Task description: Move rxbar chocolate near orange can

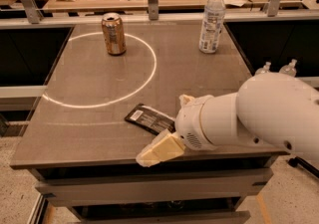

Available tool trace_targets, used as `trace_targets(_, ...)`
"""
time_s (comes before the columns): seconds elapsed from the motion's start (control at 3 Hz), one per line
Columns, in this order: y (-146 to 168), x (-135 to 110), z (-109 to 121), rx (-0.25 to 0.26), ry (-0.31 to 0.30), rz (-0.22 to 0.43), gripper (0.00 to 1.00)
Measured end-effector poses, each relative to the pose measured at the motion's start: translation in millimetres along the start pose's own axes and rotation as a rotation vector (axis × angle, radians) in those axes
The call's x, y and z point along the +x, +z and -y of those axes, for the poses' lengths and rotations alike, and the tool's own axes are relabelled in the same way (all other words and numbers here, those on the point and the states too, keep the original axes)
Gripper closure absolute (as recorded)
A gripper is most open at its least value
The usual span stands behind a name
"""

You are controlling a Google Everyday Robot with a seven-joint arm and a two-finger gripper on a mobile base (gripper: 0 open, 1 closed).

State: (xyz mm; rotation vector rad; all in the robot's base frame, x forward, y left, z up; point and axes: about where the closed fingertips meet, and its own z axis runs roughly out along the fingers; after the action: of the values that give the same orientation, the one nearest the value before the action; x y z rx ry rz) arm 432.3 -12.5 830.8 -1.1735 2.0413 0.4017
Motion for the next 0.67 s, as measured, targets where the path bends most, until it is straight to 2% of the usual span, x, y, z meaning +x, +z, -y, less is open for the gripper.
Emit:
trace_targets(0.33, 12.0, -0.9, 1.6, -0.005, 0.016, 0.001, 0.18)
trace_targets(0.67, 18.7, -0.1, 4.3, -0.019, 0.045, -0.028, 0.41)
